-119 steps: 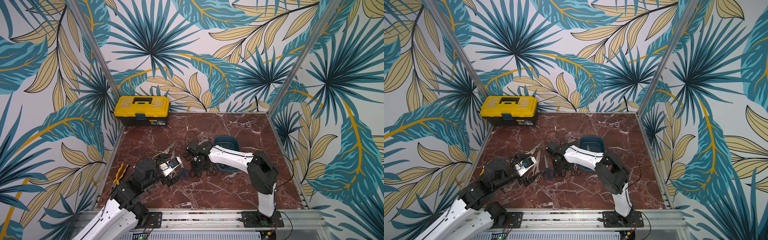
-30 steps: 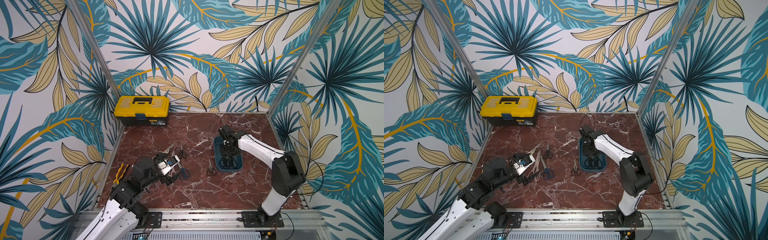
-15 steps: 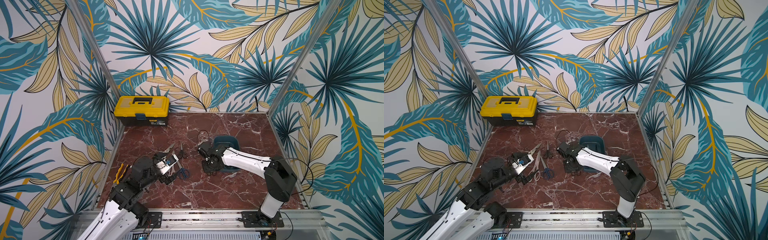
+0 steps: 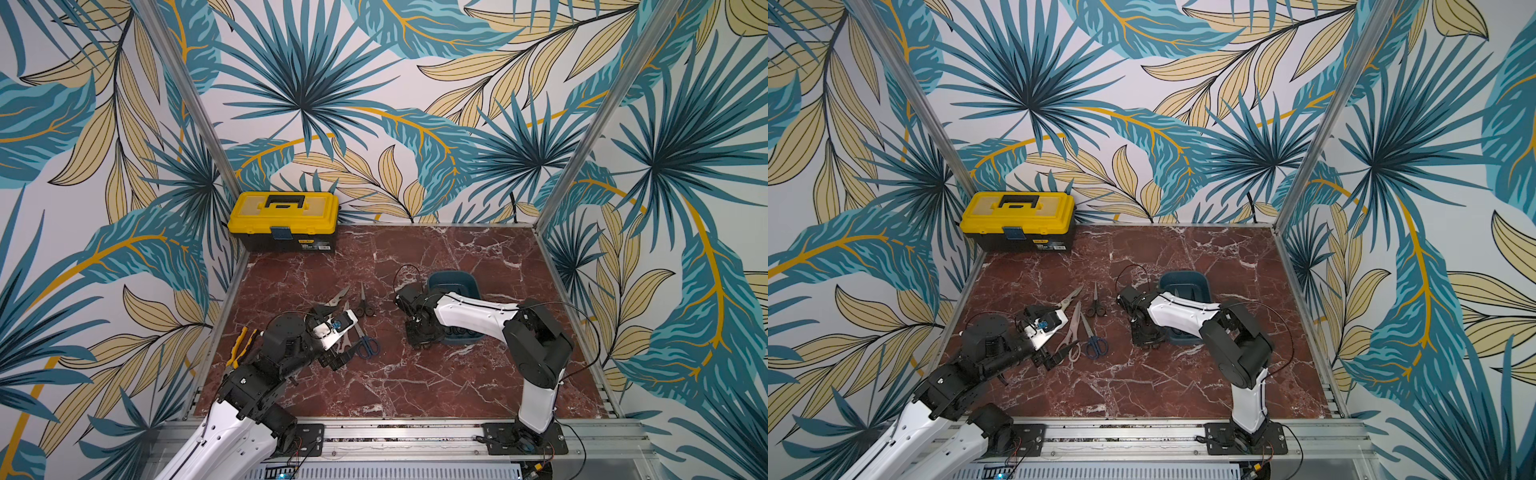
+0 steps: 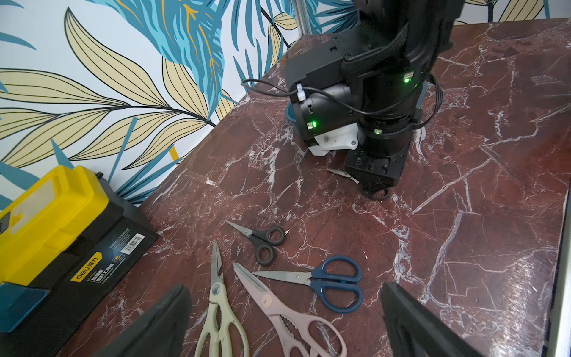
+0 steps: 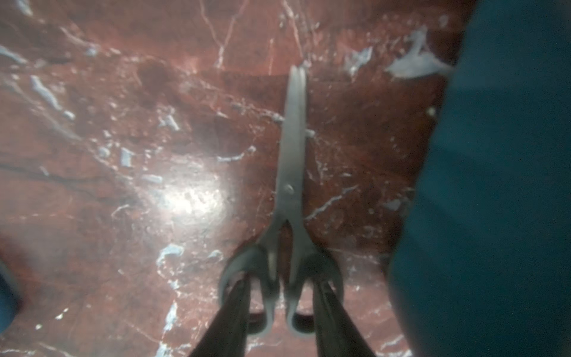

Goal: Put the scissors into the storage box
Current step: Pick up the scissors from the center of the board.

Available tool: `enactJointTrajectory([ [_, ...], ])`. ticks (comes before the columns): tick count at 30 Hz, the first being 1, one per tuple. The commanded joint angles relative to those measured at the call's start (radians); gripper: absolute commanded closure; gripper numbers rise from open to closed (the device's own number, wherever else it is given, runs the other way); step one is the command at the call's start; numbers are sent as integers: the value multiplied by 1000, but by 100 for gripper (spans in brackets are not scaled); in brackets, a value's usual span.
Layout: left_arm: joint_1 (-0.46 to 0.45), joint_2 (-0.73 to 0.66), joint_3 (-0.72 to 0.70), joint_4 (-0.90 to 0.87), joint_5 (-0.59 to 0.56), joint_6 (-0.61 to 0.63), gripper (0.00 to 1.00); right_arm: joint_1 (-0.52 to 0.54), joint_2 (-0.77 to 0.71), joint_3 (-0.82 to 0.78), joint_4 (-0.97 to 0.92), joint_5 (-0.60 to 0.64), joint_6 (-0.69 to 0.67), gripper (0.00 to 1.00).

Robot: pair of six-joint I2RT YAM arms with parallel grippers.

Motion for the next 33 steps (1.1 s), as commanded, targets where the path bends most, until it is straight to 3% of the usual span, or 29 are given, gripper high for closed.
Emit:
enactJointTrajectory([
  [1, 5, -12, 16, 10, 17, -9, 0, -5, 30, 11, -9, -4, 20, 62],
  [13, 6, -7, 16, 10, 19, -9, 0, -16, 120, 54, -22, -52, 3, 71],
  [26, 6, -7, 16, 10, 23, -7, 0, -26, 253, 163, -81, -44, -20, 73],
  [33, 5, -7, 18, 8, 23, -9, 0, -28, 282, 221, -79, -22, -46, 84],
])
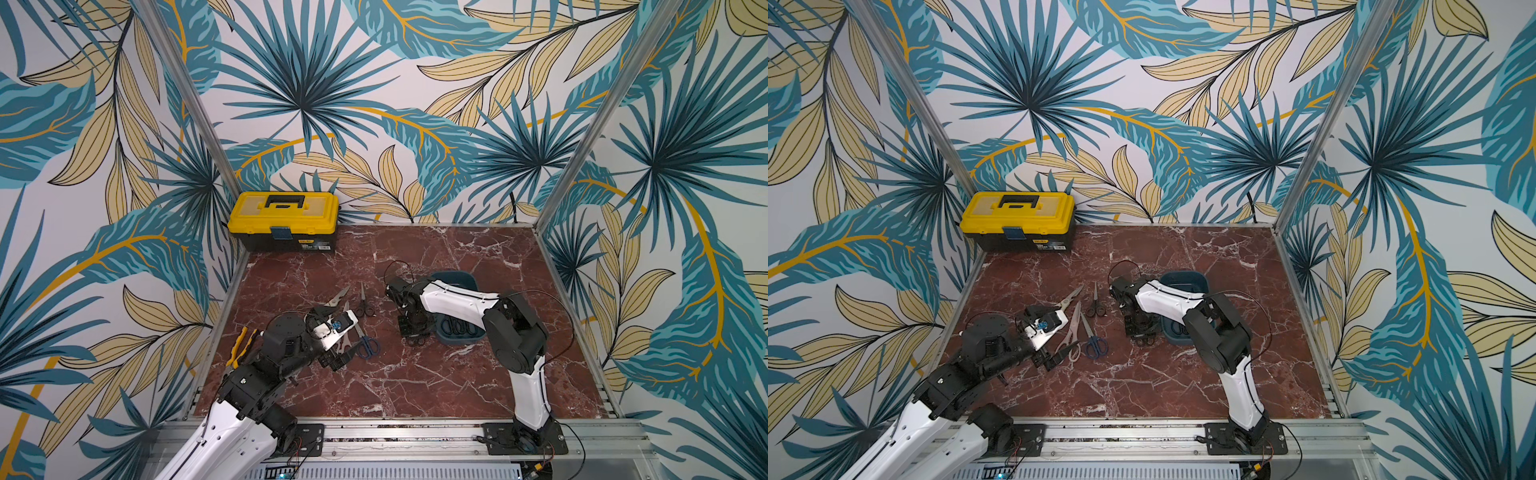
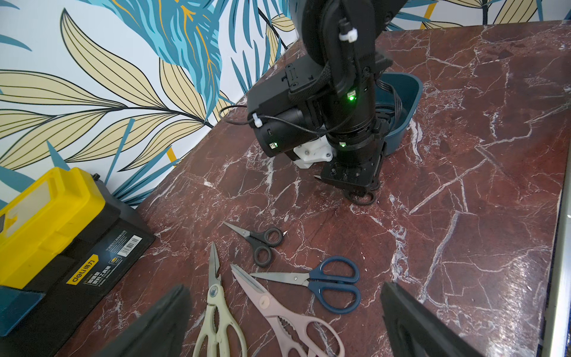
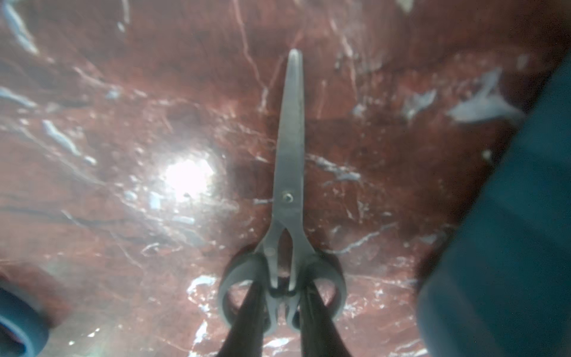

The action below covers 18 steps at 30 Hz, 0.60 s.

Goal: Put the scissors into the storage box
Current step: Pick up the scissors from the center of the board.

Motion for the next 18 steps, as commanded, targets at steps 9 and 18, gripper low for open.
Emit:
enactJointTrajectory([
  [9, 5, -7, 16, 8, 11, -9, 0, -5, 26, -49, 130, 61, -31, 87],
  [18, 6, -5, 17, 8, 4, -7, 0, -5, -77, -60, 132, 61, -41, 87],
])
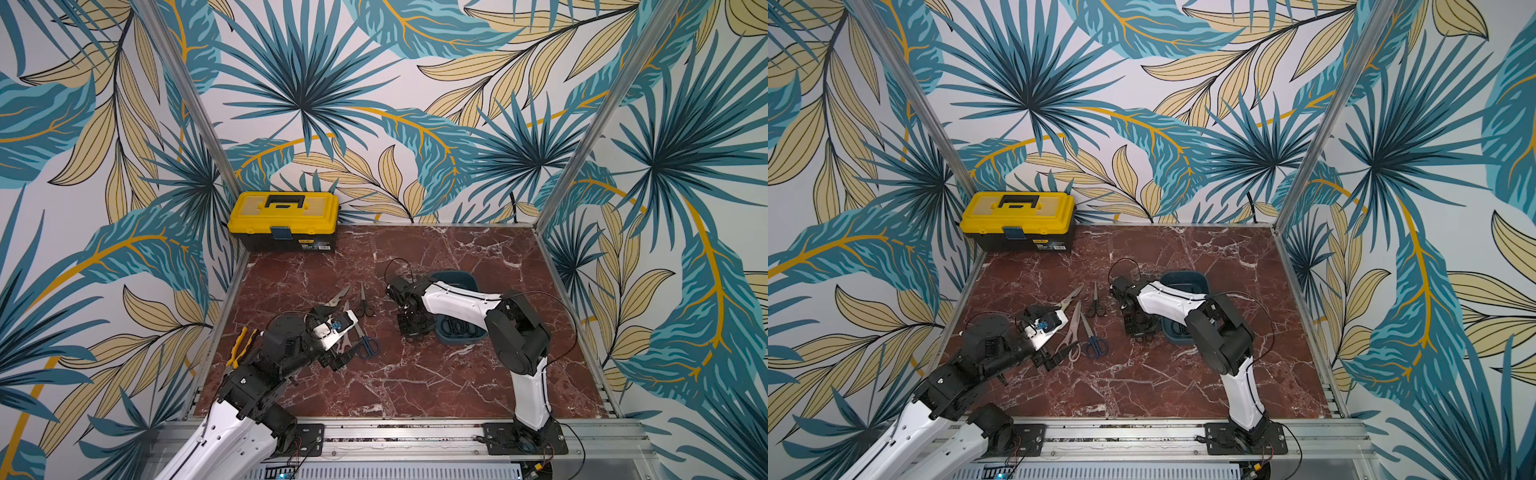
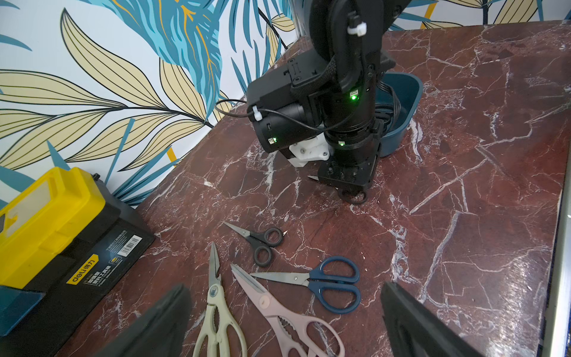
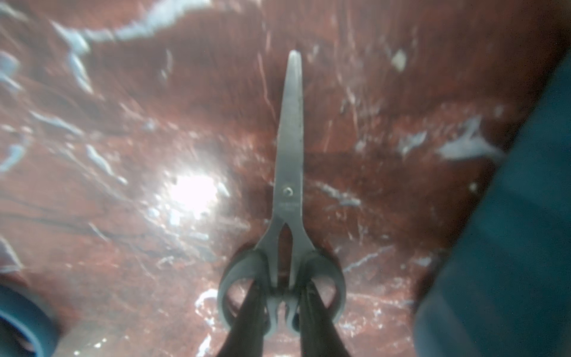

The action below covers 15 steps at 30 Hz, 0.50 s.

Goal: Put the scissors into the storage box
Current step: Pick up the scissors from the center of the board.

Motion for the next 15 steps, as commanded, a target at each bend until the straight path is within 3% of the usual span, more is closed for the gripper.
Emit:
enactJointTrajectory([
  [1, 5, -5, 17, 8, 3, -7, 0, -5, -48, -17, 39, 30, -11, 87],
  [15, 5, -4, 17, 6, -5, -7, 0, -6, -138, 33, -29, 42, -18, 87],
])
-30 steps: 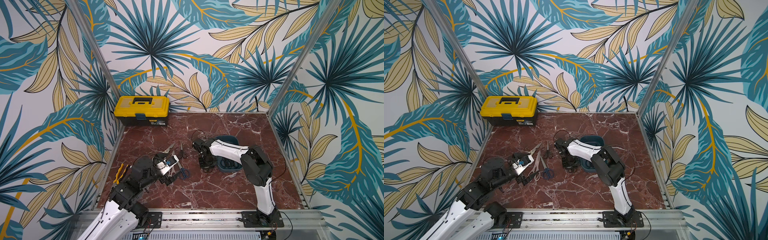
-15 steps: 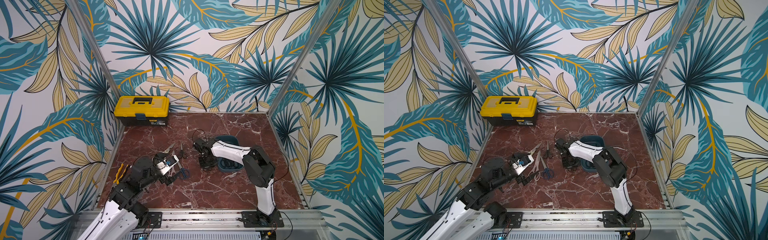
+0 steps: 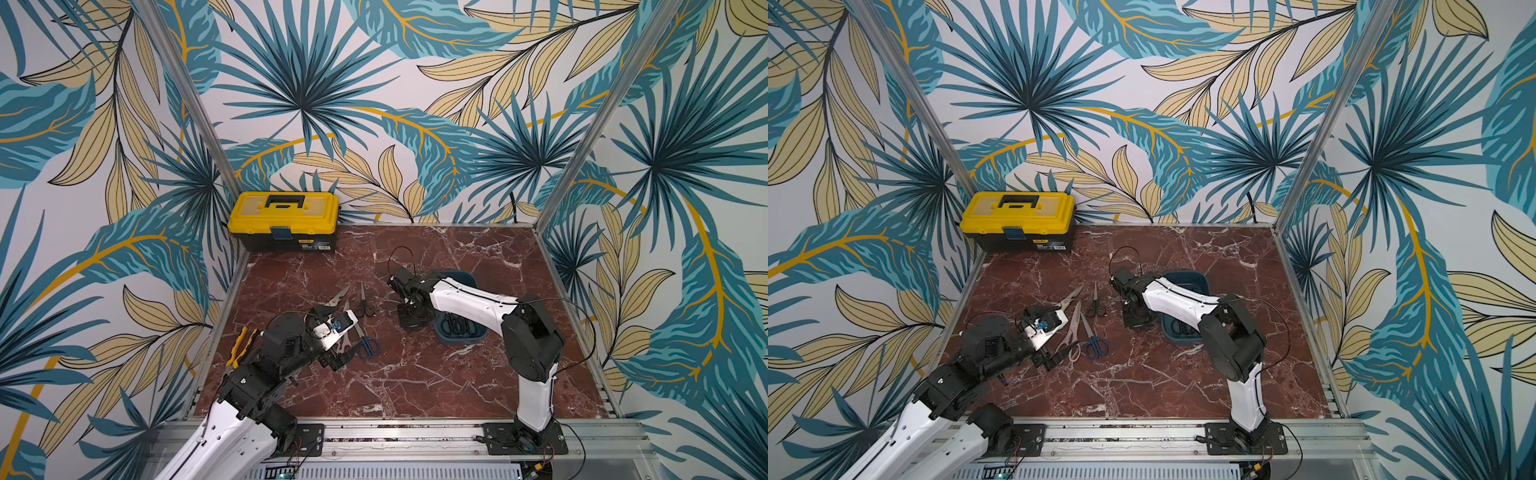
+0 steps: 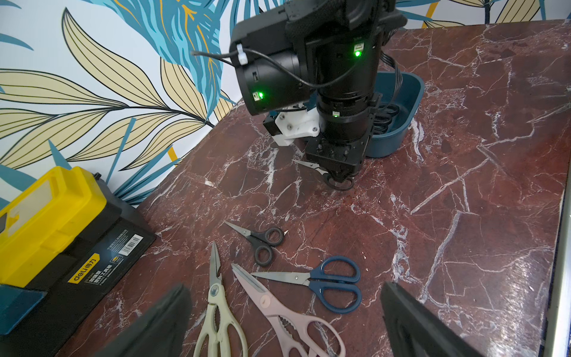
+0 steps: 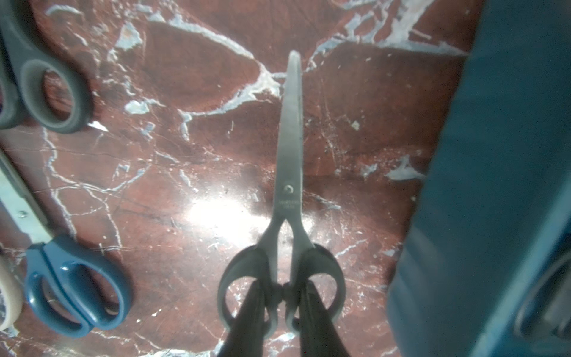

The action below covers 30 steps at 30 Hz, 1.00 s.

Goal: Put the scissors into the storage box
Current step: Pick up the scissors from the center of the board, then place the scissors in the storage box.

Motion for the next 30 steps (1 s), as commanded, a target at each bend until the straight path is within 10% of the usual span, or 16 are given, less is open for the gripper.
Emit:
enactJointTrajectory([
  [1, 6, -4, 16, 8, -1, -7, 0, -4, -60, 18, -44, 20, -15, 87],
  [19, 5, -5, 18, 8, 4, -7, 0, -217, -286, -55, -119, 16, -84, 86],
  [30, 5, -1, 17, 8, -8, -13, 0, -331, -170, -115, -110, -10, -165, 86],
])
